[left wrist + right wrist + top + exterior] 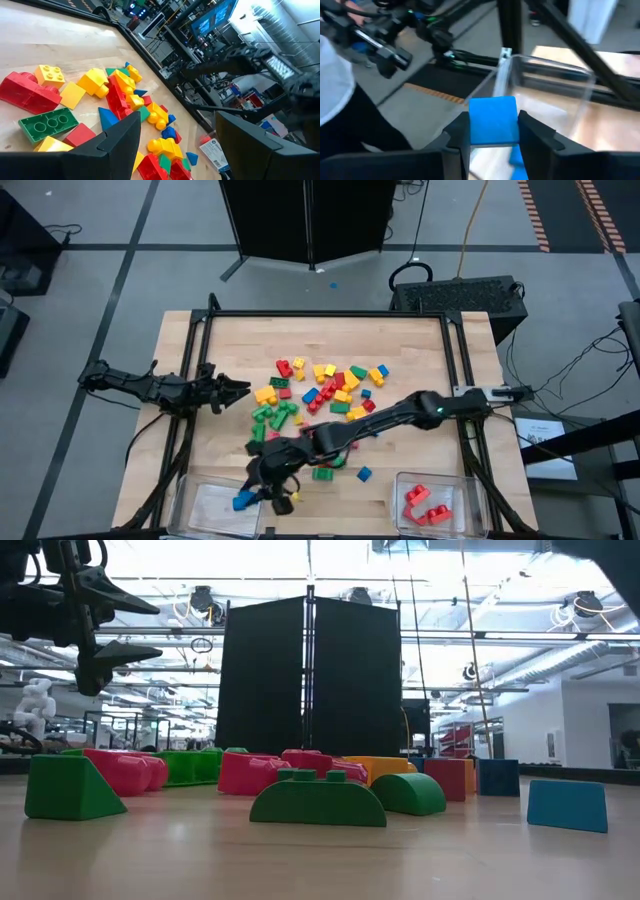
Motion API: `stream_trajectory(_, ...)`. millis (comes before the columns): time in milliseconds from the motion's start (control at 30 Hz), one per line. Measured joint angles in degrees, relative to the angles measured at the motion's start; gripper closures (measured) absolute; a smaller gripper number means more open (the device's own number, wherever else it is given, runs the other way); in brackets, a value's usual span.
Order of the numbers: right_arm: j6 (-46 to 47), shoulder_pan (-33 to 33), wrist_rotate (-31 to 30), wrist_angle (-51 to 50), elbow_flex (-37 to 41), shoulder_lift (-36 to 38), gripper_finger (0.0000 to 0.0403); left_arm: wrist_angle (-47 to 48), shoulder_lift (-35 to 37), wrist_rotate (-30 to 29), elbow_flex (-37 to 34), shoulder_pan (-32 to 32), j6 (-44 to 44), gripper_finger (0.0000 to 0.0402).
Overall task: Sort blocks by size
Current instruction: Put the blue triangular block into the left transparent bin, then put the green triangular block into the left transparent bin
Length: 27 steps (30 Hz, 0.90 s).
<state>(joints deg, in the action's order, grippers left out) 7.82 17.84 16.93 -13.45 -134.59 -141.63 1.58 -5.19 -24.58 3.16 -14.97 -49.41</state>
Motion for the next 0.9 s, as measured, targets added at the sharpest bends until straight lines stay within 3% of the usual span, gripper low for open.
stream_trajectory(167,4.48,-0.15,4.34,11.83,2.07,-3.50,0.0292,0.05,-0.08,0.02,0.02,0.01,0.02,0.0146)
stream_trajectory(567,3.03,-0.06,4.35,11.04,2.03,-6.50,0.0290,0.93,-0.23,0.00,0.02,0.01,0.20,0.0146)
stream_trajectory(733,2.35,-0.05,-1.43,8.83,2.12,-6.74,0.0206,0.49,-0.30,-0.04,0.02,0.01,0.19,0.0146)
stream_trajectory(900,2.62,-0.57,-2.03,8.54,1.12,-6.72,0.0128,0.42,-0.30,-0.11,0.02,0.01,0.16,0.0146)
